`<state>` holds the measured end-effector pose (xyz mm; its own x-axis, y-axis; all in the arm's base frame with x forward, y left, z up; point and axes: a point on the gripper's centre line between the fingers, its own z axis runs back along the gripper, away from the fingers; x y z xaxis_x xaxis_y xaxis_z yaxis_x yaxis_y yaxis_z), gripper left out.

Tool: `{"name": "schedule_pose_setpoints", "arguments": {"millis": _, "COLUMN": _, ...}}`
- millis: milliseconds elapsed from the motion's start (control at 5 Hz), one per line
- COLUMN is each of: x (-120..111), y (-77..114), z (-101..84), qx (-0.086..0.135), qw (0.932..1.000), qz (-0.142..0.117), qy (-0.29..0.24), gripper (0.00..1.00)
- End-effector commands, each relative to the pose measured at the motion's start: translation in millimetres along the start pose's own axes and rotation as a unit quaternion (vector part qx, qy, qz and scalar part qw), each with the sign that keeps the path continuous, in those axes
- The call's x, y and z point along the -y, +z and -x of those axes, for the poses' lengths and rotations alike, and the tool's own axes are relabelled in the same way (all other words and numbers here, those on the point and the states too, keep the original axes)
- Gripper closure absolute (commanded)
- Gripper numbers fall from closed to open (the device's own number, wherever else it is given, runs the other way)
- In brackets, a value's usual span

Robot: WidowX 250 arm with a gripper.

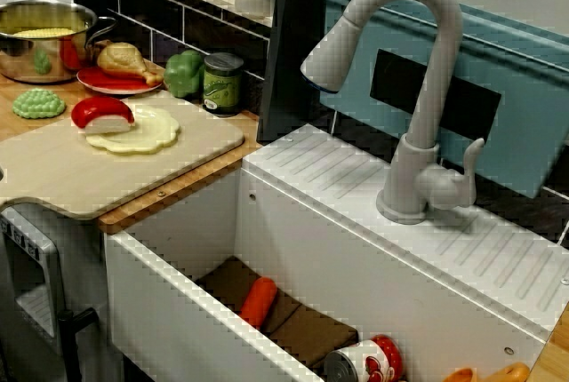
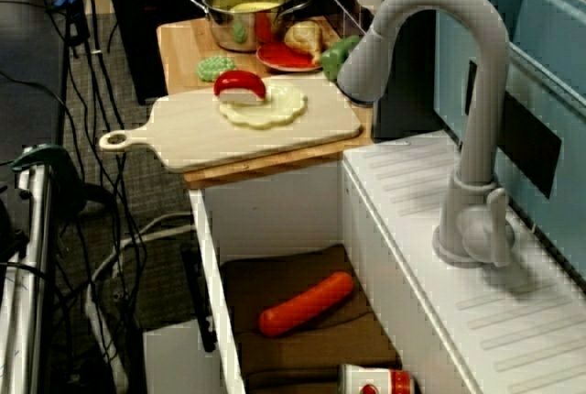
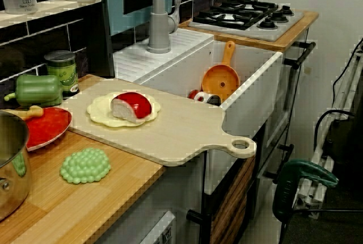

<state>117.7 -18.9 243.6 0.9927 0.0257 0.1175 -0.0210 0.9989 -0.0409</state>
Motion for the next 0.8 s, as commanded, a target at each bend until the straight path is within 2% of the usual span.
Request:
{"name": "schedule_pose_setpoints", "arguments": {"millis": 0, "x": -36.0, "y": 0.7, "z": -36.1, "qx": 0.047, "qw": 0.9957, "qz": -0.013, "qy": 0.078, "gripper": 0.0}}
{"name": "schedule_pose_setpoints", "arguments": {"millis": 200, "x": -52.4, "y": -27.7, "z": -63.3, "qx": 0.046, "qw": 0.9912, "qz": -0.044, "qy": 0.116, "gripper": 0.0}}
{"name": "schedule_pose_setpoints", "arguments": {"millis": 400, "x": -79.5, "y": -57.1, "z": -84.5, "qx": 0.084, "qw": 0.9803, "qz": -0.094, "qy": 0.152, "gripper": 0.0}}
{"name": "schedule_pose_setpoints", "arguments": {"millis": 600, "x": -97.9, "y": -77.6, "z": -104.7, "qx": 0.087, "qw": 0.9748, "qz": -0.131, "qy": 0.158, "gripper": 0.0}}
